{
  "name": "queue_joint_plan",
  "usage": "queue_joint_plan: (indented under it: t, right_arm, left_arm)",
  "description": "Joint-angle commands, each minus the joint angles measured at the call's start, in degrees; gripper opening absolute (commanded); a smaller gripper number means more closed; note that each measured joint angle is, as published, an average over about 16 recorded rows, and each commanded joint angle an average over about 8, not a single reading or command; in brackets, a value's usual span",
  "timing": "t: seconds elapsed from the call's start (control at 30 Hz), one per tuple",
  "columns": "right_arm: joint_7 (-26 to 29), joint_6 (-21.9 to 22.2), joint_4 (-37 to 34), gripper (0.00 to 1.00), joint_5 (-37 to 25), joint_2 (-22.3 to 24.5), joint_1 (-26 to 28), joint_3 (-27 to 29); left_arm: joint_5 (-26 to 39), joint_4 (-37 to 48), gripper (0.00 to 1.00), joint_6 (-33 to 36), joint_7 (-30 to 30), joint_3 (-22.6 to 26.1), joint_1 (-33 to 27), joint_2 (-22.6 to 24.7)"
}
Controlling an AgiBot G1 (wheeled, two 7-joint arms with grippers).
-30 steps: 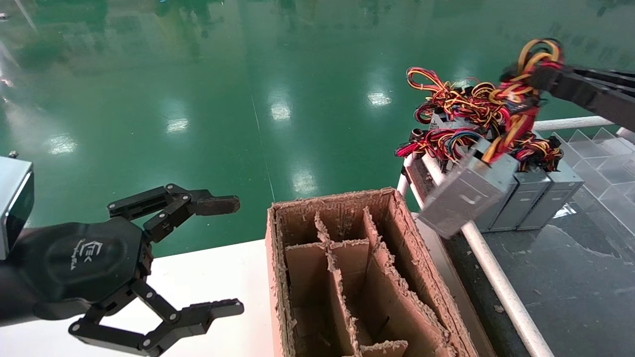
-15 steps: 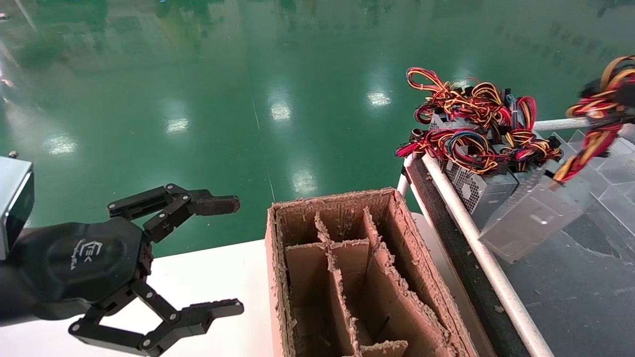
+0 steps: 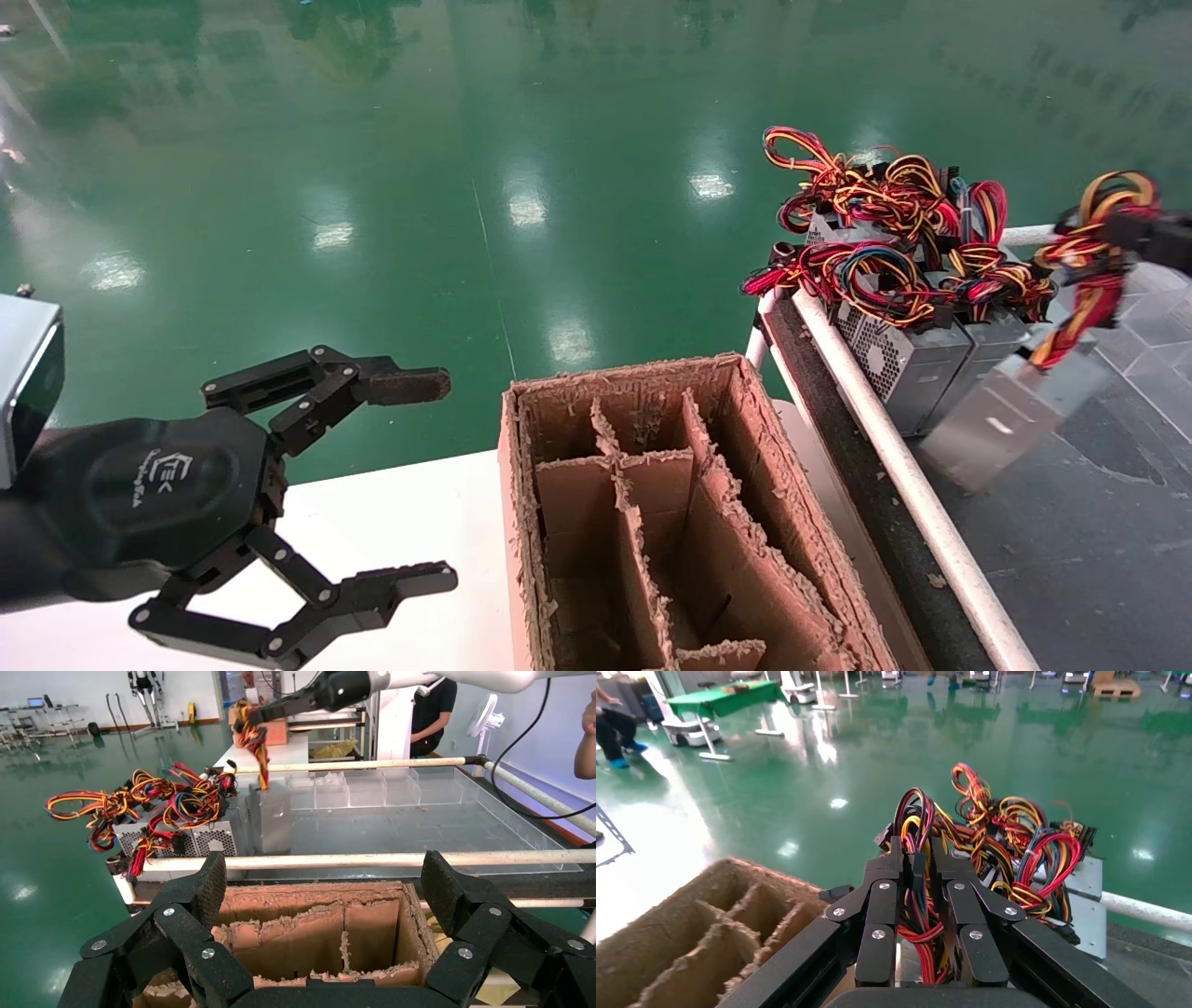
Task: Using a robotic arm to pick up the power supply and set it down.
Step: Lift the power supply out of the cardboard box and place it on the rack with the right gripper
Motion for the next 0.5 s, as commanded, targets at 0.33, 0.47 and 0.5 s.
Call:
queue_joint_plan:
  t: [0.33, 0.47, 0.5]
  right_arm:
    - [-2.6, 3.1, -6.2, 0.07, -4.1, -6.1, 4.9, -2.4]
    - [-3.4, 3.8, -8.2, 0.50, -5.0, -7.4, 6.0, -2.9]
    - [-3.6, 3.9, -8.7, 0.63, -5.1, -7.7, 6.2, -3.0]
  left_arm:
    - [0.0, 0.0, 1.00, 0.0, 0.0, 0.0, 0.0, 0.0]
    - [0.0, 0.0, 1.00, 0.0, 0.0, 0.0, 0.0, 0.0]
    - [0.0, 0.0, 1.00, 0.0, 0.0, 0.0, 0.0, 0.0]
